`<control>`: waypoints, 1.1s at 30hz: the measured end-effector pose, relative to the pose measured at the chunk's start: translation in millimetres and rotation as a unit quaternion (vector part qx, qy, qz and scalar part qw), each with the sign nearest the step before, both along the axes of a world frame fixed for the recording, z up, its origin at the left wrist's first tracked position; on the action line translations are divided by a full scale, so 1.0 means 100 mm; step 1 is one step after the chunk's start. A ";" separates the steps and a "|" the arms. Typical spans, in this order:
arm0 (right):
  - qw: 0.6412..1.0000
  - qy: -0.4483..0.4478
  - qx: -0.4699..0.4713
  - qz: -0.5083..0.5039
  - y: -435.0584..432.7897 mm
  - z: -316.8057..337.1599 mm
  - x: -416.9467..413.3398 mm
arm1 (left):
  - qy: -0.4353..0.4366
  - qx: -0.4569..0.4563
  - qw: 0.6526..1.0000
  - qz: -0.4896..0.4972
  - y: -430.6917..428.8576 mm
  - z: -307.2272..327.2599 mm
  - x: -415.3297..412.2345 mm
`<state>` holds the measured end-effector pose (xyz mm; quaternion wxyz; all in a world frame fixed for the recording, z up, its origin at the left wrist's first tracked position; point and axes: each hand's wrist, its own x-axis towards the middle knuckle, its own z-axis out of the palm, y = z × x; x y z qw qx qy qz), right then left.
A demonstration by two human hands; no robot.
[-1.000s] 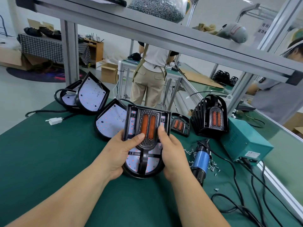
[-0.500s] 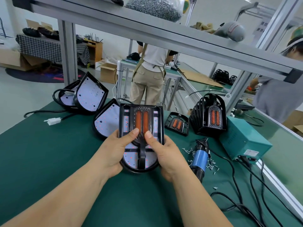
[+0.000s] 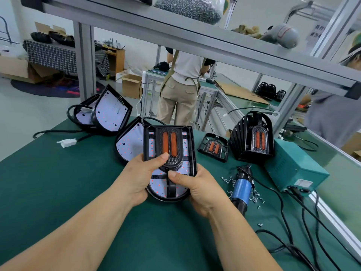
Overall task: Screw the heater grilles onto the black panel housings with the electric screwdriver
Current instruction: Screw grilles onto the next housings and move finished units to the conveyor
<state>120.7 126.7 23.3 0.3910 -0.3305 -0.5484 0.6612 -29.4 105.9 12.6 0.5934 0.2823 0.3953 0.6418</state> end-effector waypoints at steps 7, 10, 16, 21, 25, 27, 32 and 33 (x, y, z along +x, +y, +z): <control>1.000 0.000 0.016 0.014 -0.01 -0.01 0.00 | 0.013 -0.001 1.000 0.002 0.01 0.01 -0.02; 1.000 -0.004 0.013 0.023 0.00 -0.01 0.02 | 0.023 -0.003 1.000 0.002 0.00 0.03 -0.03; 0.998 0.009 -0.037 -0.057 0.03 0.06 0.02 | 0.055 -0.004 0.998 -0.022 -0.05 0.06 -0.03; 0.990 0.001 -0.060 -0.124 0.04 0.04 0.04 | 0.068 0.007 0.996 -0.058 -0.10 0.04 0.07; 0.987 0.001 -0.082 -0.134 0.03 0.02 0.02 | 0.065 0.005 0.996 -0.062 -0.11 0.03 0.07; 0.987 0.004 -0.088 -0.135 0.03 0.02 0.02 | 0.066 0.003 0.996 -0.063 -0.12 0.04 0.08; 0.988 0.009 -0.085 -0.131 0.03 0.02 0.03 | 0.063 -0.001 0.996 -0.061 -0.11 0.04 0.08; 0.988 0.010 -0.084 -0.130 0.03 0.02 0.04 | 0.061 -0.002 0.996 -0.062 -0.11 0.04 0.09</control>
